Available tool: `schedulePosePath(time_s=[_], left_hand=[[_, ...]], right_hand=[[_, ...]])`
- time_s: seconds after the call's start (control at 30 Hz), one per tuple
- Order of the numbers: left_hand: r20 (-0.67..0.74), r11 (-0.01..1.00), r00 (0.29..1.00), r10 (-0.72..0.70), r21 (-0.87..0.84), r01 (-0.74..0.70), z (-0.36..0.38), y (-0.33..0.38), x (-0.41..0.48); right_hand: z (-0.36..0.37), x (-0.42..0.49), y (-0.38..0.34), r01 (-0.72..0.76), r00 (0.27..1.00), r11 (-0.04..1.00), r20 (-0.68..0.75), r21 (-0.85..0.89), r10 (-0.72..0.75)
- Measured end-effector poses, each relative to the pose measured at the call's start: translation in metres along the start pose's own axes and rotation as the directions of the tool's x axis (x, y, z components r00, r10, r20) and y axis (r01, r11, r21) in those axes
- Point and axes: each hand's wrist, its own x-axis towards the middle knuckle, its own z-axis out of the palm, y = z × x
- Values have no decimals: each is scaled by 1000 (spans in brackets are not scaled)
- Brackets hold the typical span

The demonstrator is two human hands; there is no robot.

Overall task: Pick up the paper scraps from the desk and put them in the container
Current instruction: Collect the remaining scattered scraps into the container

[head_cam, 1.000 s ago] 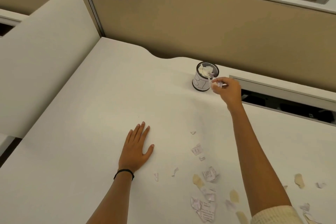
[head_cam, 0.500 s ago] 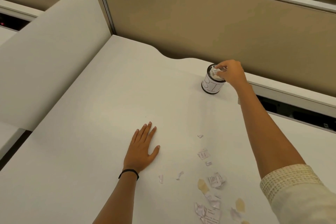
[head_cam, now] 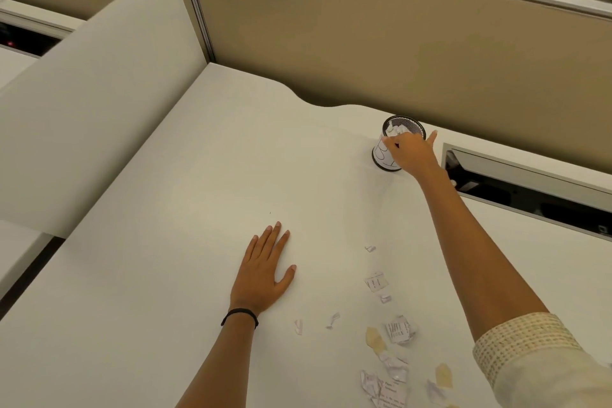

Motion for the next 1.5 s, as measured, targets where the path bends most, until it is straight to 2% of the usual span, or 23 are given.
schedulePosePath(time_s=[0.1,0.2,0.3,0.37,0.43,0.53,0.6,0.7,0.77,0.83,1.1,1.4,1.5], left_hand=[[2,1000,1000,-2,3,2,0,0,0],[-2,1000,1000,1,-1,-1,-1,0,0],[-6,1000,1000,4,3,-4,-1,0,0],[-11,1000,1000,4,2,-4,-2,1,0],[-9,1000,1000,6,3,-6,-2,1,0],[-11,1000,1000,9,-1,-9,-4,3,0],[-14,1000,1000,9,9,-9,-5,4,0],[-13,1000,1000,8,21,-8,-7,5,-1],[-10,1000,1000,8,20,-8,-8,6,-1],[-9,1000,1000,8,19,-8,-9,7,-1],[5,1000,1000,11,27,-11,-11,9,-3],[71,996,997,32,84,-37,-11,5,-3],[153,994,987,38,95,-53,-15,3,0]], right_hand=[[2,6,1,-25,1000,1000,-3,0,25],[4,13,2,-67,996,998,51,-2,67],[0,14,4,-38,997,998,61,-40,40],[-5,8,5,8,1000,999,-6,-44,-8],[-5,-8,9,40,989,999,-140,-12,-41],[7,-46,21,82,952,987,-305,138,-36],[24,-78,32,75,967,966,-254,247,-10],[59,-125,45,31,999,917,-28,397,-22],[81,-153,46,-10,992,886,116,463,-49],[98,-177,43,-11,982,879,172,477,-81],[124,-248,-9,133,945,887,214,443,-248],[146,-312,-71,472,820,850,238,235,-521],[141,-320,-65,537,806,818,159,208,-570]])
